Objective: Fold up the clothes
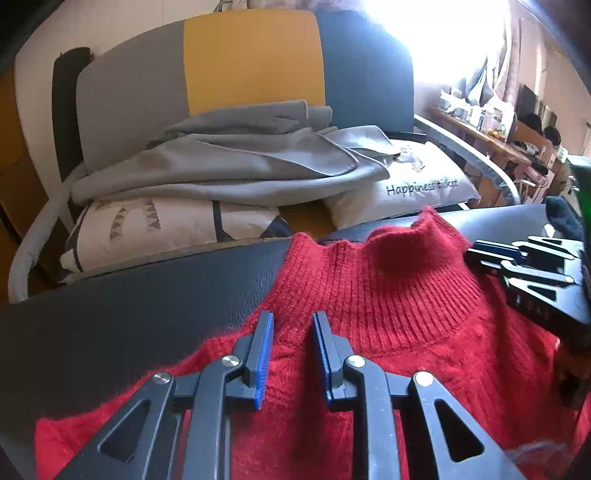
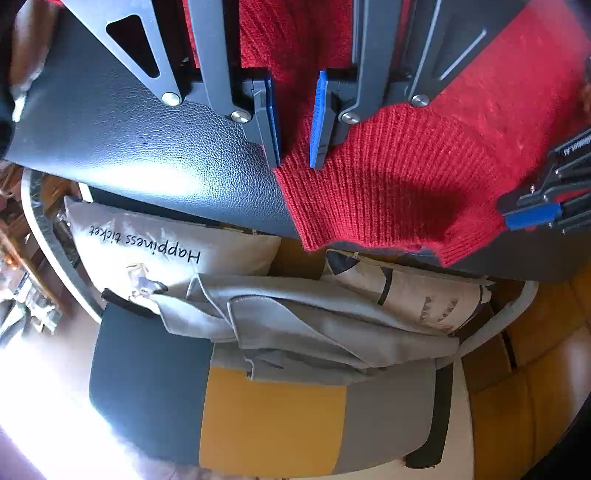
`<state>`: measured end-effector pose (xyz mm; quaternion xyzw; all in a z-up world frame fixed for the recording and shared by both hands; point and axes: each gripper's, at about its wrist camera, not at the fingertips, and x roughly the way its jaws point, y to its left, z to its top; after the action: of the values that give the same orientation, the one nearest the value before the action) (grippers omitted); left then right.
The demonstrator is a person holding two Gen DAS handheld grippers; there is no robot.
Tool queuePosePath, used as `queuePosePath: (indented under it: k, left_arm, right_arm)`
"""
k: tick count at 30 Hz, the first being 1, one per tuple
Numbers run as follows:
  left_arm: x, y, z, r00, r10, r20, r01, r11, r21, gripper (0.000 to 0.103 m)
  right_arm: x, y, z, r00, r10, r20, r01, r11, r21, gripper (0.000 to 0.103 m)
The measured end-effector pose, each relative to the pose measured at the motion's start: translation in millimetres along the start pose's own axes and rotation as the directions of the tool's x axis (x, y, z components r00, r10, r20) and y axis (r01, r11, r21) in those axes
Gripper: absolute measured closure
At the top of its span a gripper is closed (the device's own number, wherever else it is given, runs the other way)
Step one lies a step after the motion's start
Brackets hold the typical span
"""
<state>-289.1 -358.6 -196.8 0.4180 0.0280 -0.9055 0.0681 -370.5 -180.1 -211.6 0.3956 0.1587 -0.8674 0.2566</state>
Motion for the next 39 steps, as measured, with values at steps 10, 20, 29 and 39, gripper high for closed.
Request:
queuePosePath:
  k: [10,20,29,39]
  left_arm:
    - [-43.4,10.5,-4.0,0.999,-0.038,0.004,0.038,0.991,-0.127,0.080]
    - [-202.7,18.4,-130.8,0.982,-0.176,0.069,0.187,0.958,-0.219,0.080]
    - [-258.7,-15.2,-246.1,0.986,-0.160,-0.040,0.157,0.985,-0.076,0.080]
    - [-275.0,5.1,-310.5,0.993,-0.029,-0.113,0.011,0.988,-0.156,0.078]
  right_arm:
    - [-49.8,4.7,-18.6,0.998,0.058,0.024,-0.060,0.997,0.047,0.068]
    - [-167.9,46.5,-137.3,0.989,0.148,0.017,-0.148,0.987,0.063,0.049]
    - [-251.3,47.3,-257.5,0.996,0.076,-0.035,-0.068,0.979,0.190,0.041]
    - [-267.6,18.6,-309.8,0.992,-0.071,-0.107,0.091,0.978,0.190,0.039]
